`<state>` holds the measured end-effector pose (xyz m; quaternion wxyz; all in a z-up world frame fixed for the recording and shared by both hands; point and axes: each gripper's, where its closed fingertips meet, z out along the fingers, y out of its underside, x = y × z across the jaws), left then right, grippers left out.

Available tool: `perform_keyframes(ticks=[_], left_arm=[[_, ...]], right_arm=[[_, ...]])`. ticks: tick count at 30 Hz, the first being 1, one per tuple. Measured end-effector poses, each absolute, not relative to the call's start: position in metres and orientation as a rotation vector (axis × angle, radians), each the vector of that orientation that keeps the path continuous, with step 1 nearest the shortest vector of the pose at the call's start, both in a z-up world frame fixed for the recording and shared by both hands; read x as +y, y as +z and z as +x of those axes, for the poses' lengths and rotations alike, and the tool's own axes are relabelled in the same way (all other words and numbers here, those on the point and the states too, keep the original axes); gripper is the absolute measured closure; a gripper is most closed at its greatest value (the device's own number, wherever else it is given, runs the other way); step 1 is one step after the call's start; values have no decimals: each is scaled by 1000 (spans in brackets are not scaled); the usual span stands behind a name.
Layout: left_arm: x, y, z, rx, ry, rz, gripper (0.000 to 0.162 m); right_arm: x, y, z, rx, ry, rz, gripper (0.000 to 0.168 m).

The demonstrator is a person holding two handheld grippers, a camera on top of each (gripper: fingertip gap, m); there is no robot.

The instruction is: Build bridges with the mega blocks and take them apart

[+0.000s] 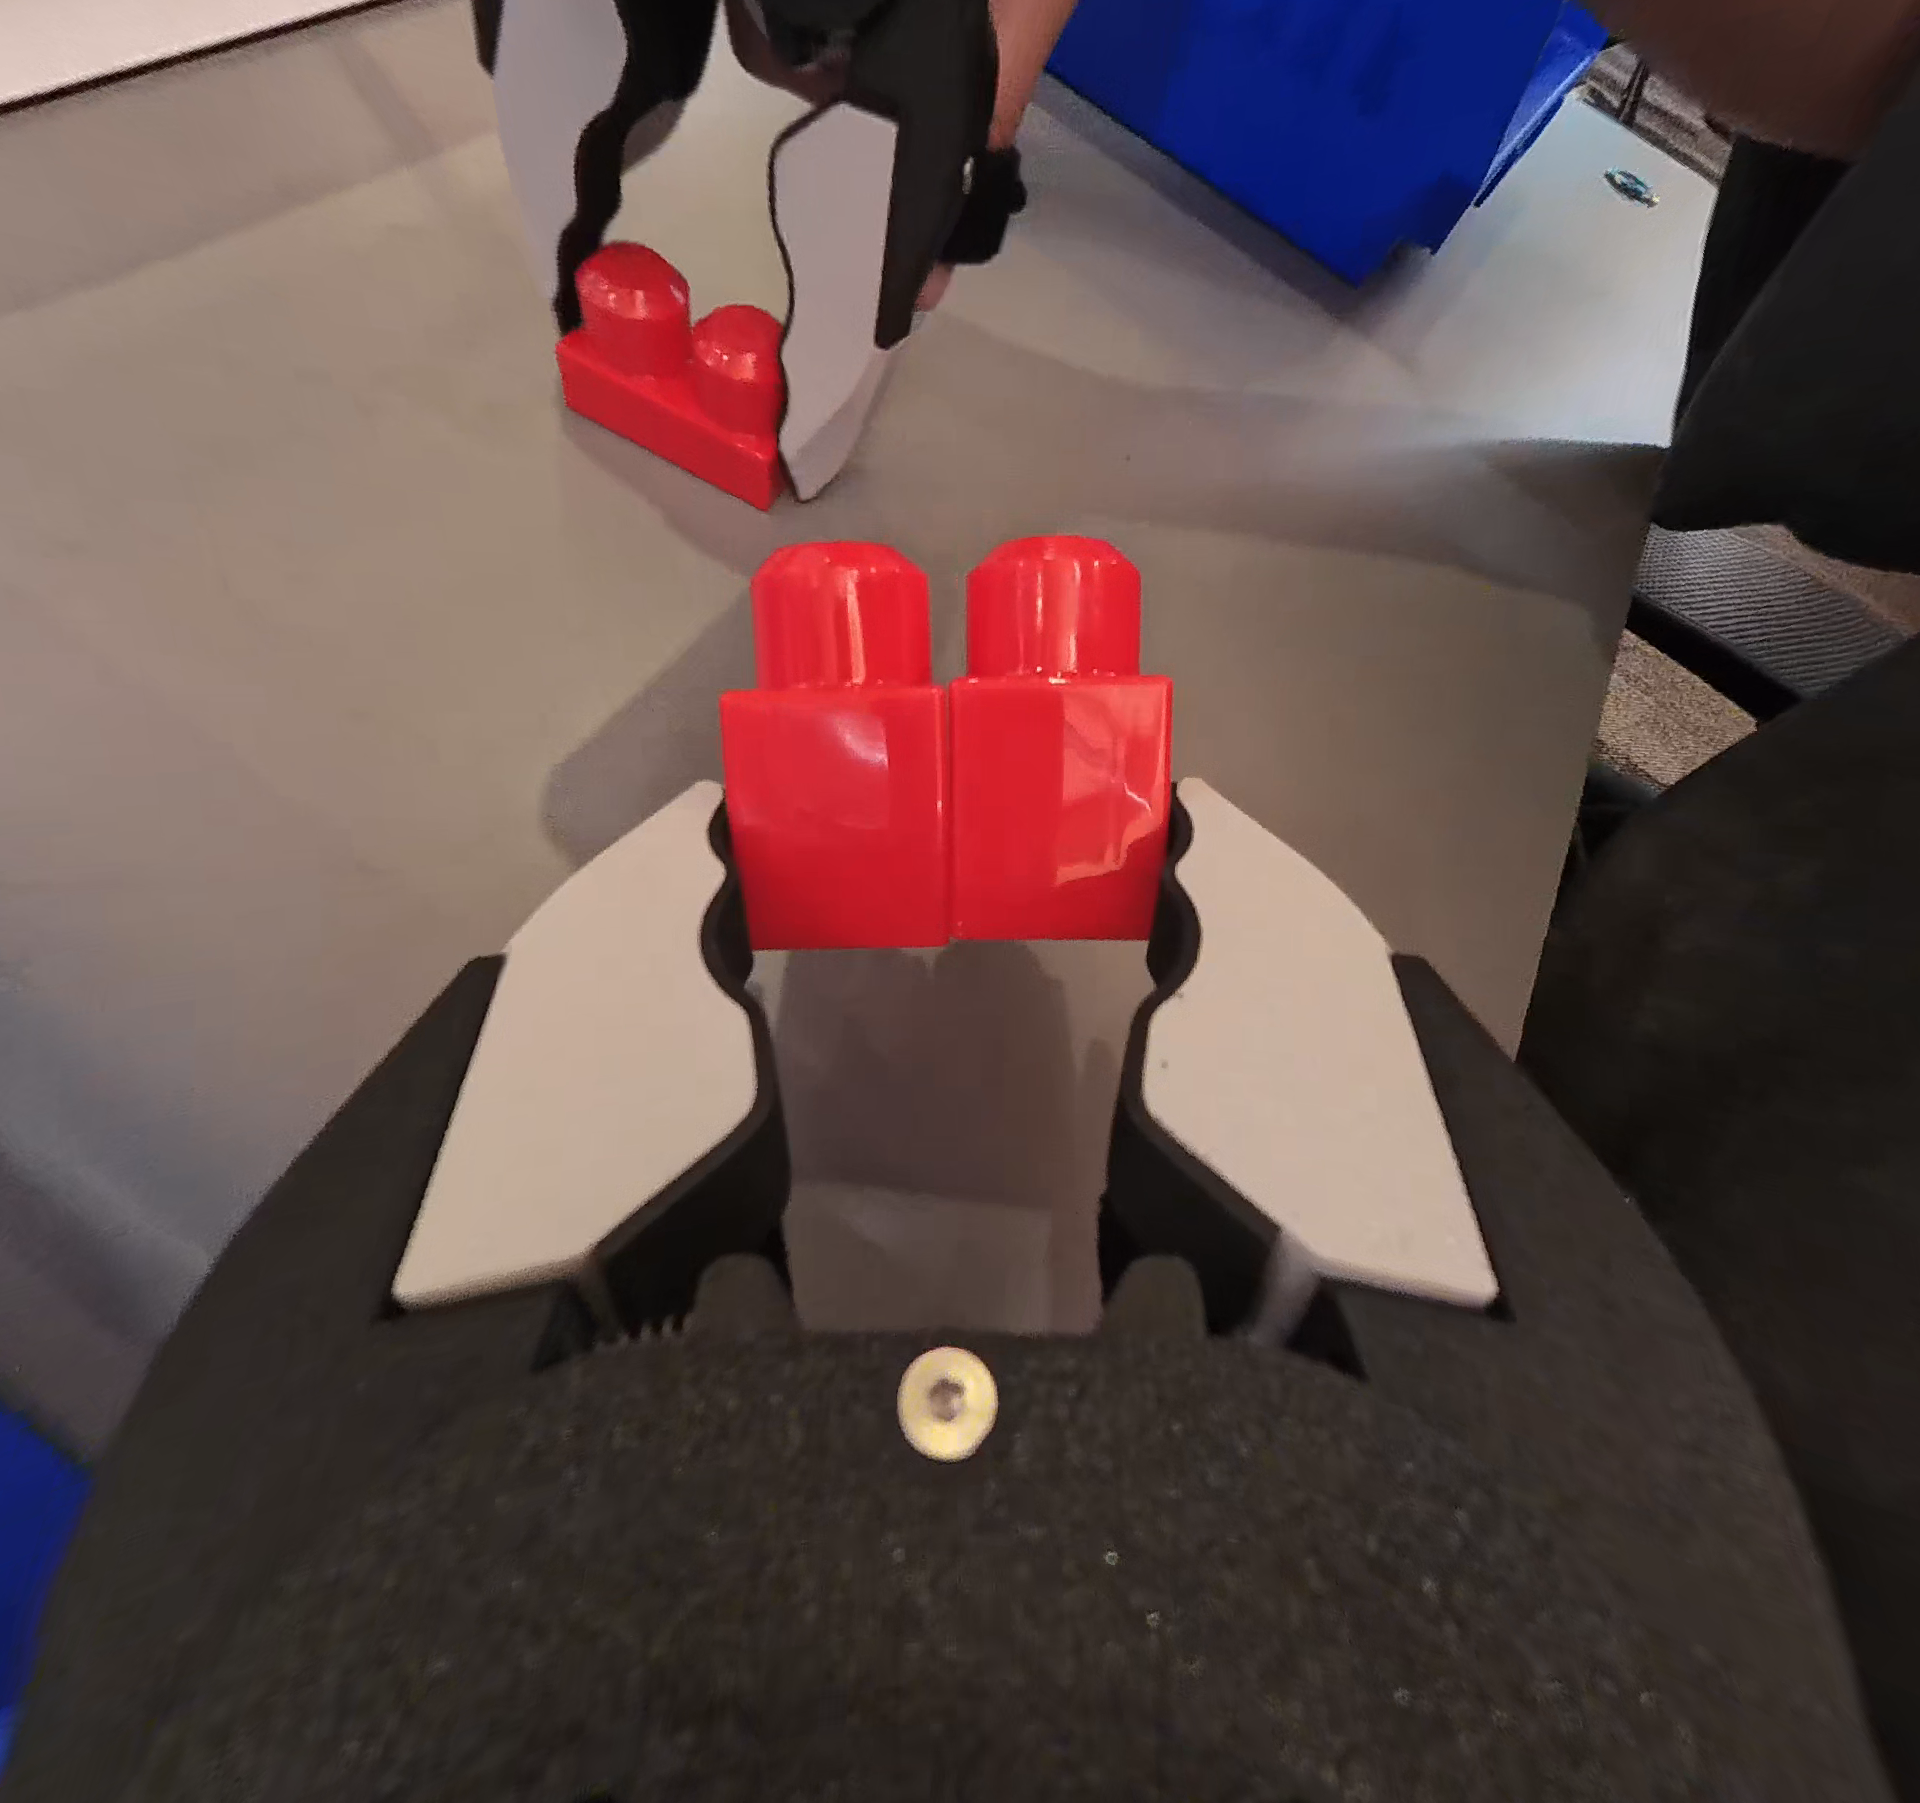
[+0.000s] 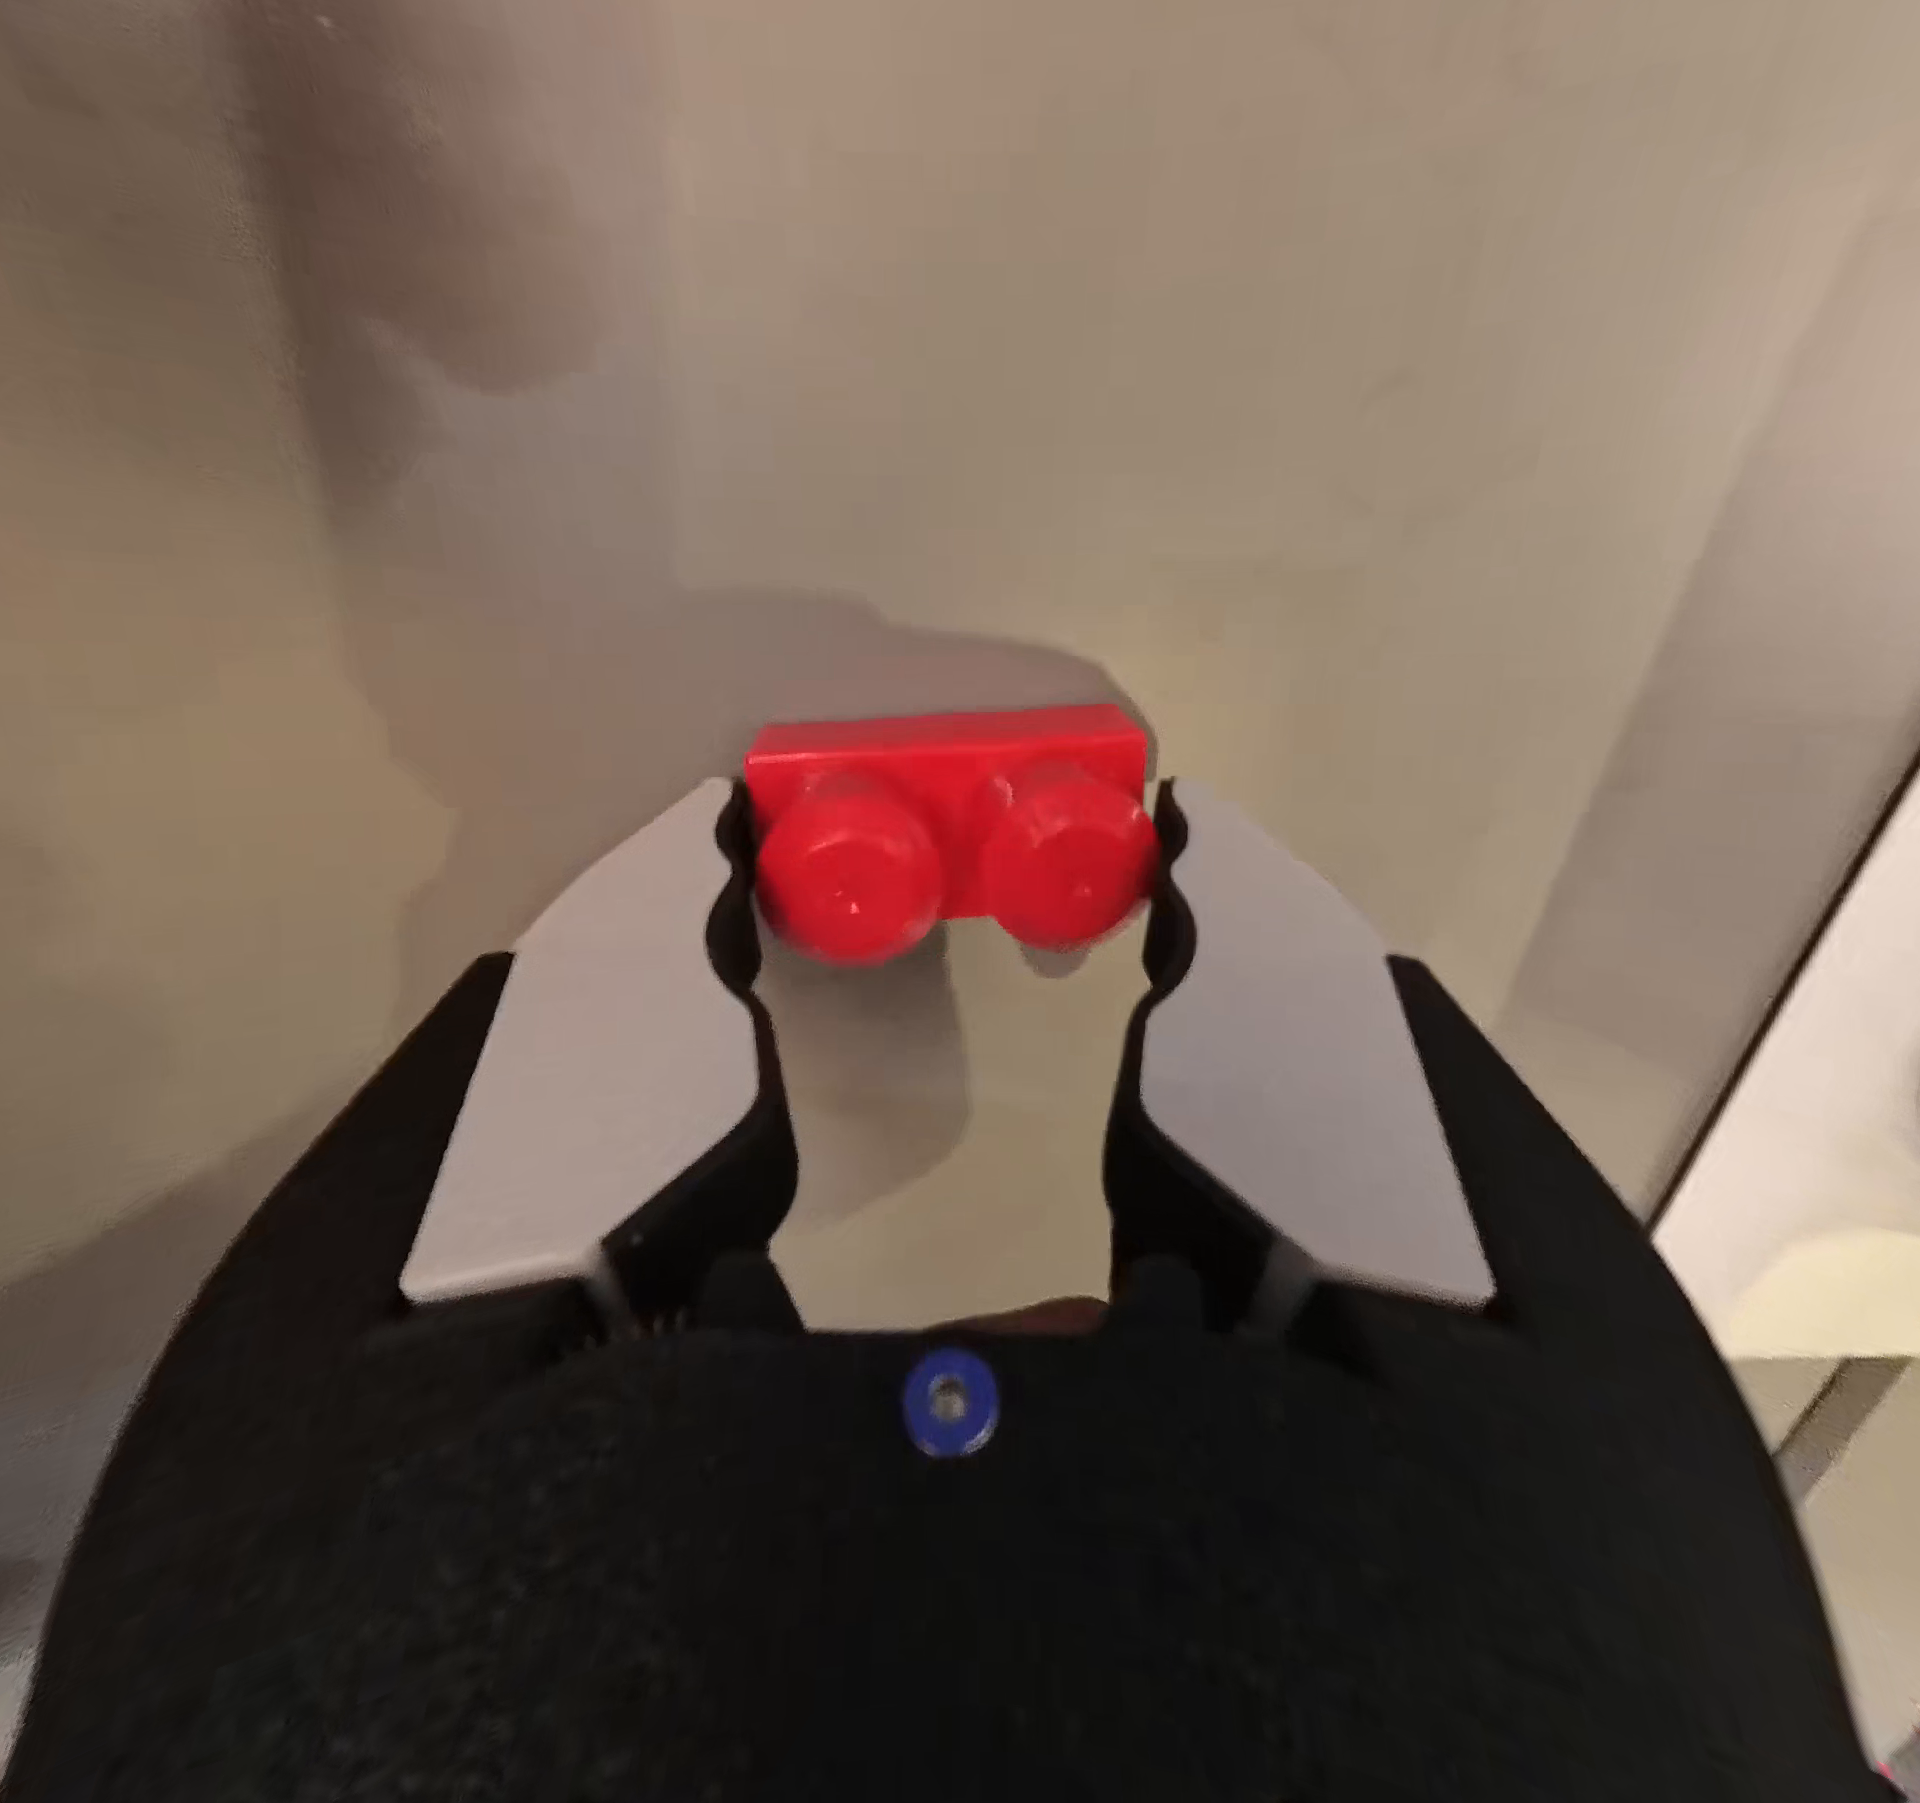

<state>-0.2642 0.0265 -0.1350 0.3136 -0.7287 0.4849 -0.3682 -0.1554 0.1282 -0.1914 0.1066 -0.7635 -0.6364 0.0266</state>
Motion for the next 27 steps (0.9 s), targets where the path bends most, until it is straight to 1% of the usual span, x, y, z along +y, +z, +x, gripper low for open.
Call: perform_keyframes(ticks=[2,4,9,12,14,17,22,27], left_arm=[[25,-136,-263,1288,-977,-1922,87],[27,-135,-262,1282,-967,-1918,87],[34,-127,-266,1248,-942,-1892,87],[42,-120,-267,1231,-900,-1861,87],[47,-114,-266,1245,-859,-1835,87],[51,-101,-255,1282,-856,-1792,87],[45,-82,-223,1440,-840,-1683,87],[33,-77,-197,1588,-791,-1583,87]], right_arm=[[130,-189,-157,-1867,54,-2221,96],[131,-174,-161,-1796,71,-2178,96],[99,-90,-171,-1472,337,-1951,96],[64,-54,-165,-1255,539,-1798,96],[43,-47,-158,-1151,664,-1732,96],[28,-49,-151,-1079,741,-1691,96],[25,-44,-149,-1122,739,-1652,96],[18,-38,-159,-1270,708,-1599,96]])
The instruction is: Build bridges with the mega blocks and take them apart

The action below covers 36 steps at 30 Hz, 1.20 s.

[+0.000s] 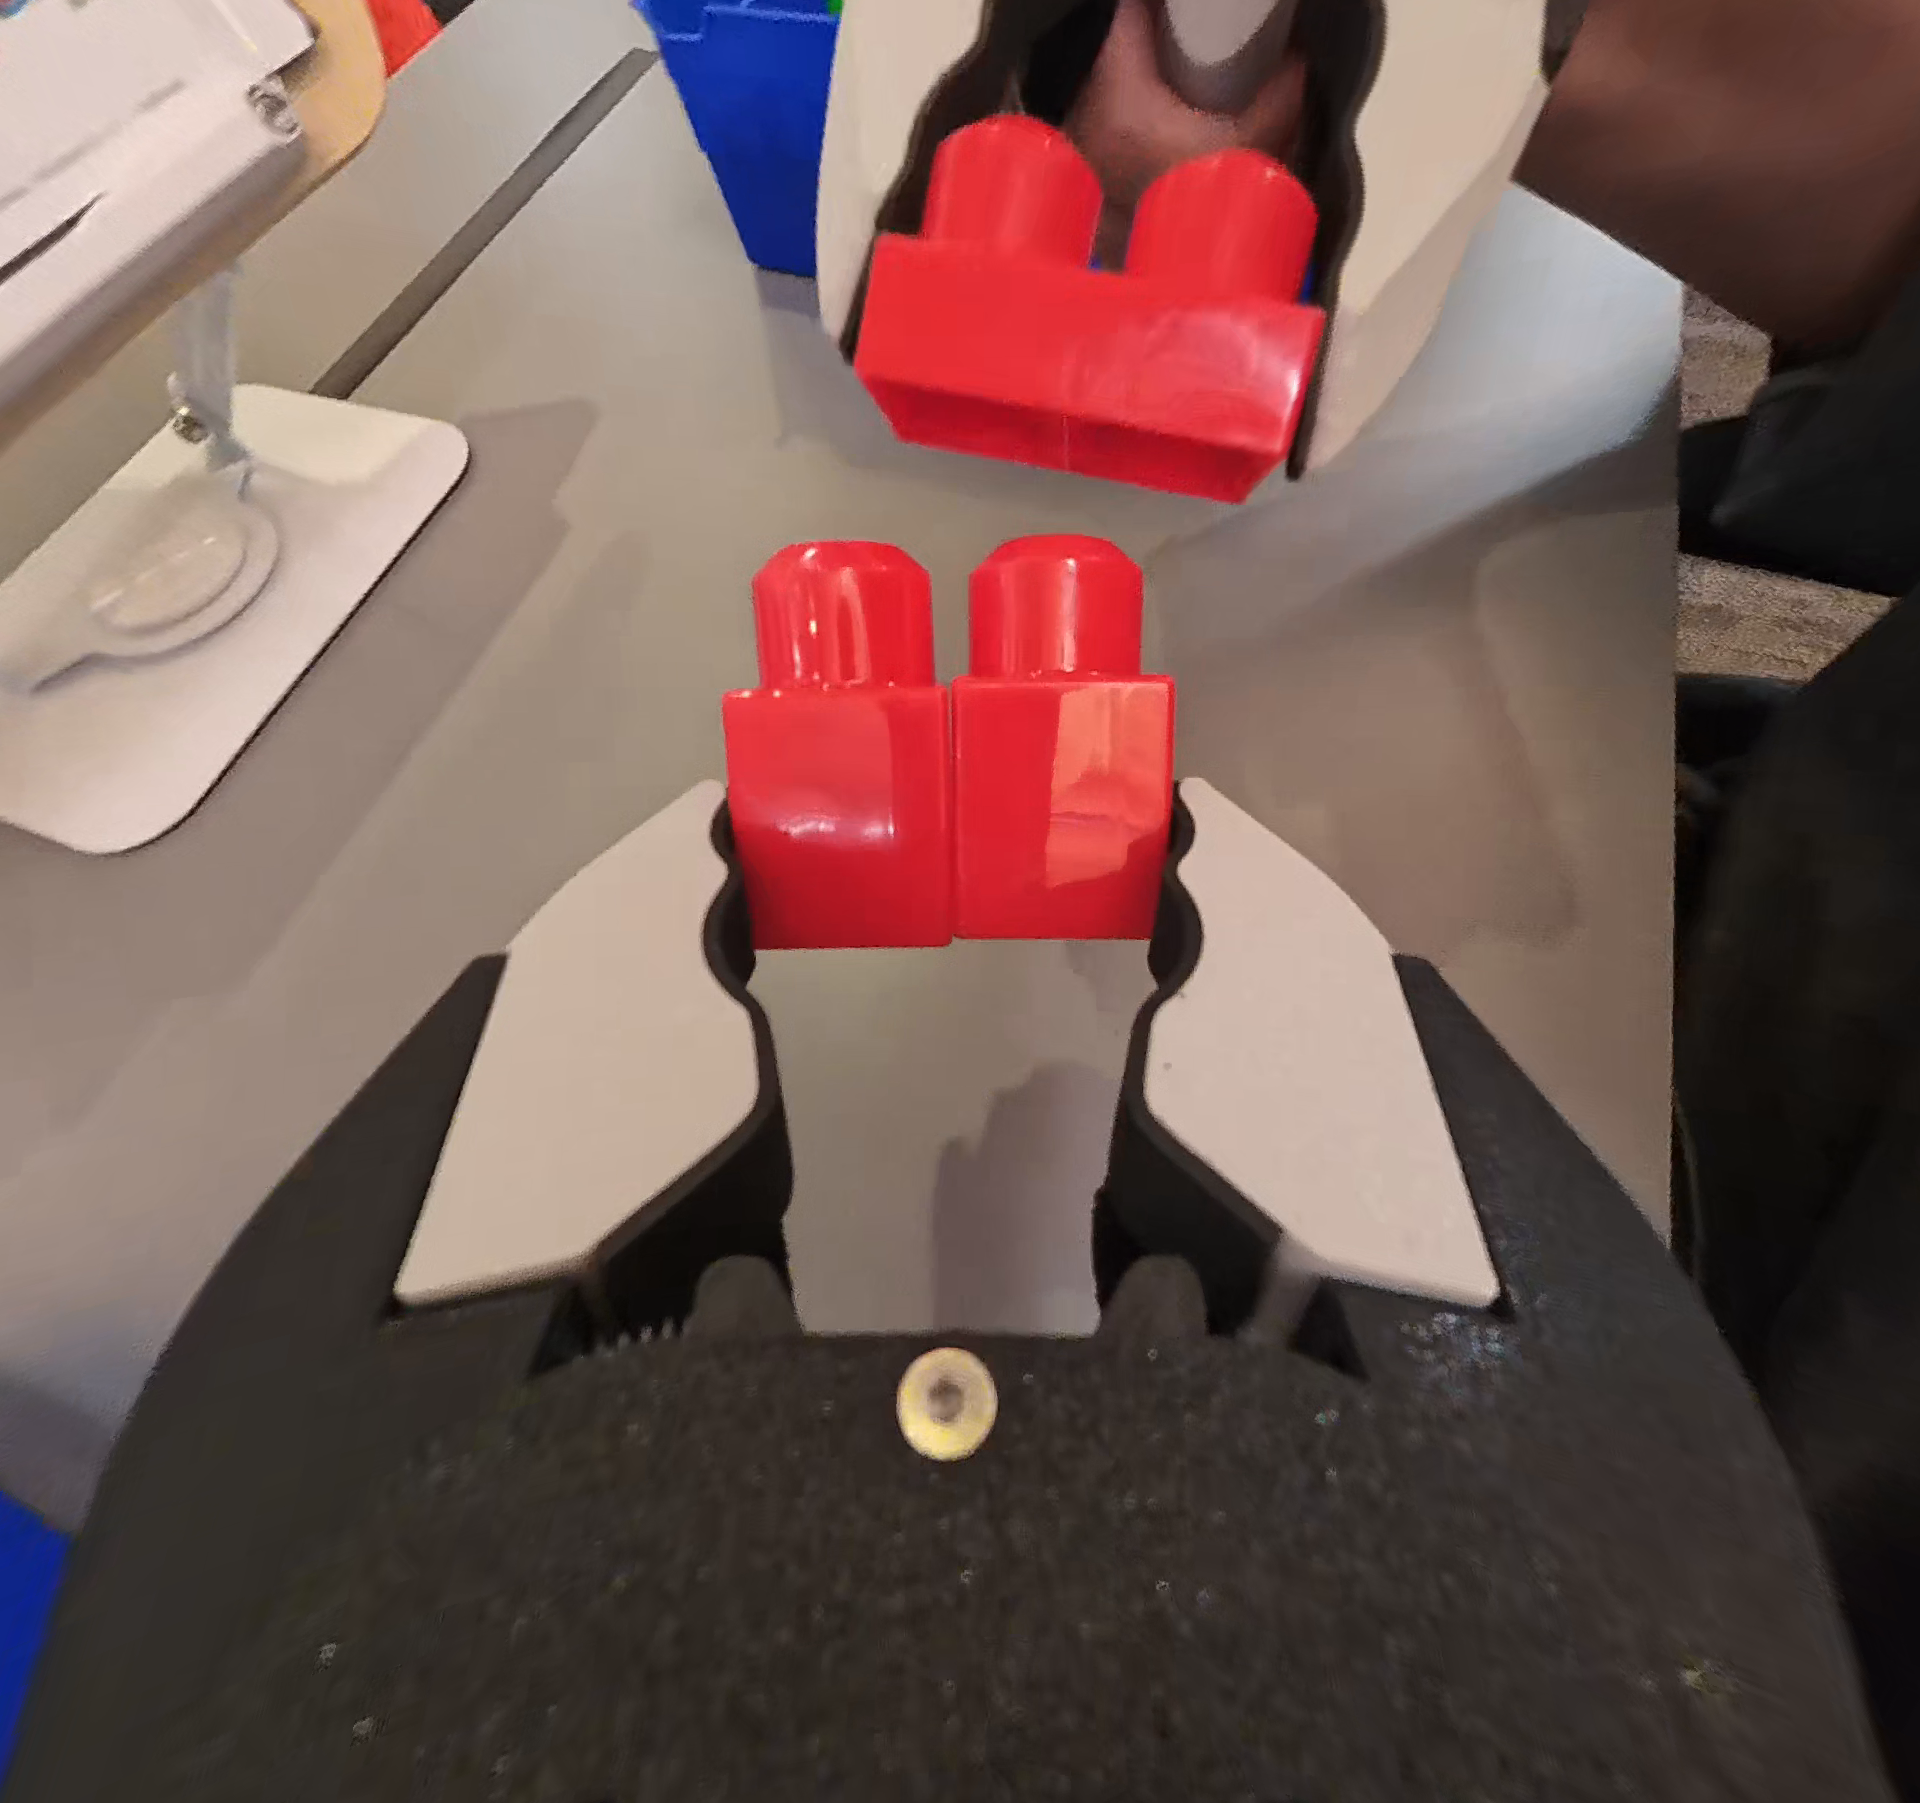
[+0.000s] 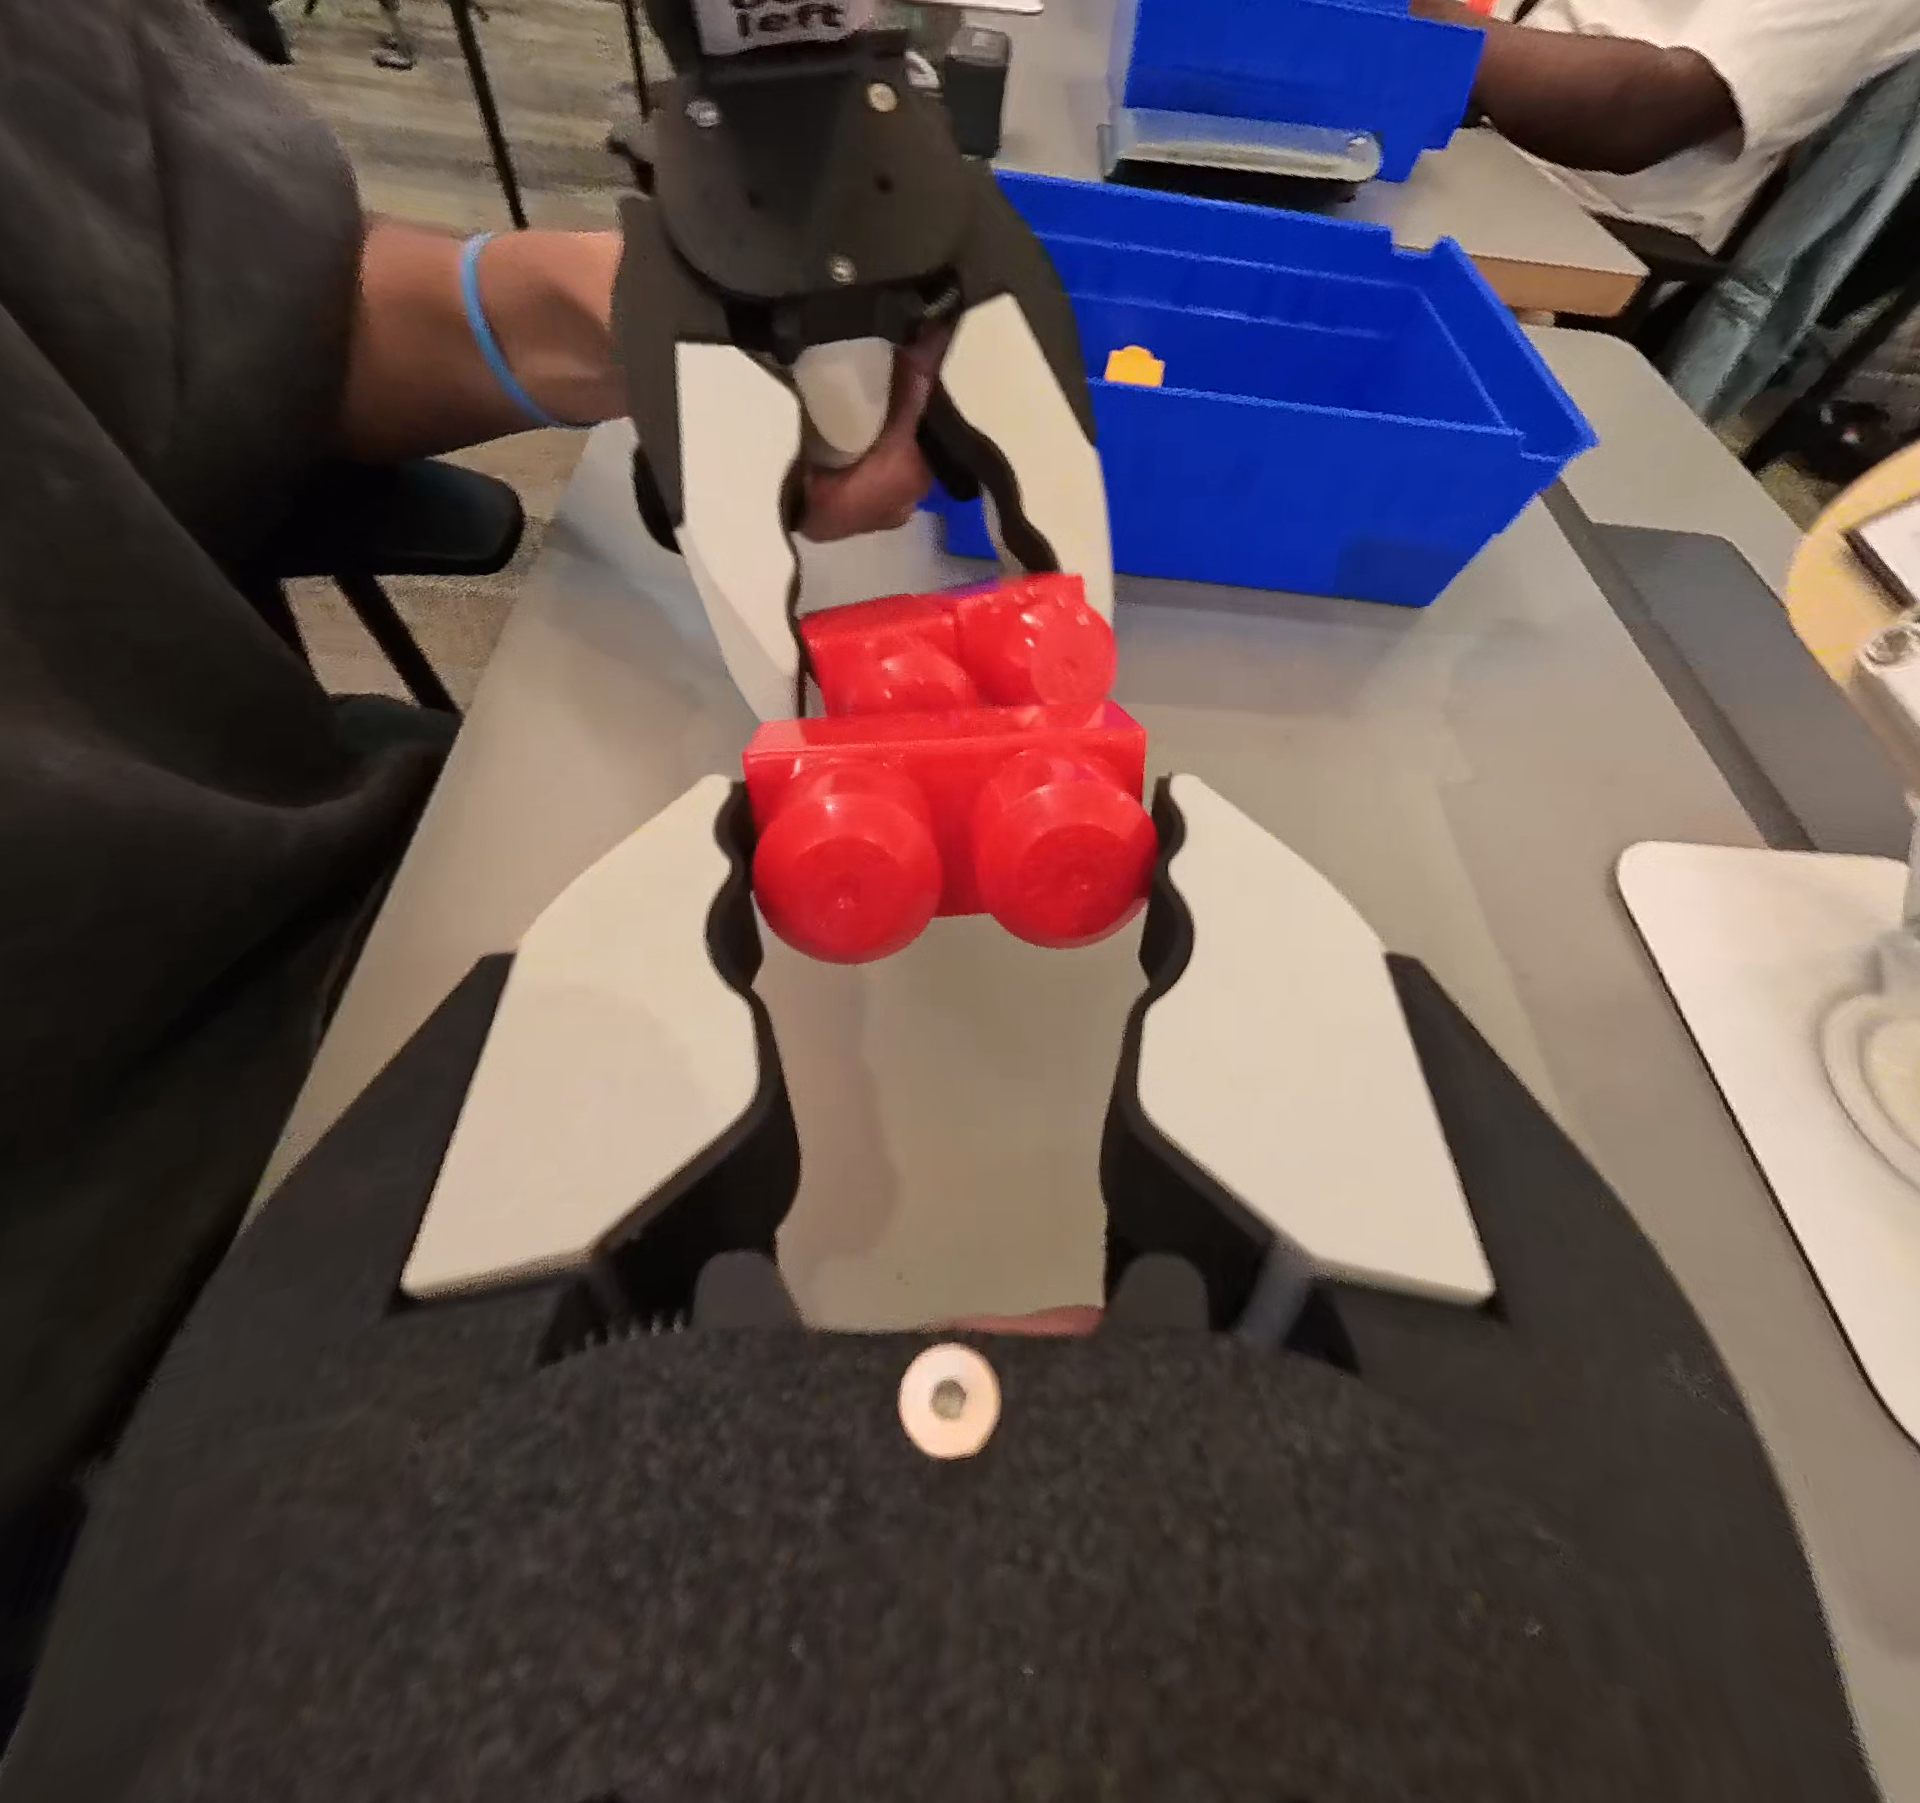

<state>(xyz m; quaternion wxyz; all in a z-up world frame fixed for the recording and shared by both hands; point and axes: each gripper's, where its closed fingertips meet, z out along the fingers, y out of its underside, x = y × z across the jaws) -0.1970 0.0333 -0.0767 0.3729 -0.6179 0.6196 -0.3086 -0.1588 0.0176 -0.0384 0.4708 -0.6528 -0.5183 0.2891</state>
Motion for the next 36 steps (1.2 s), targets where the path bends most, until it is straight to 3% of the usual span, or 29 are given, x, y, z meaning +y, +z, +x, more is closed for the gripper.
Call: perform_keyframes(ticks=[19,36], left_arm=[[-3,-68,-174,1675,-1189,-1448,88],[-17,-85,-159,1702,-1143,-1409,88]], right_arm=[[4,-38,-175,-1272,910,-1477,96],[-7,-29,-191,-1171,1102,-1368,98]])
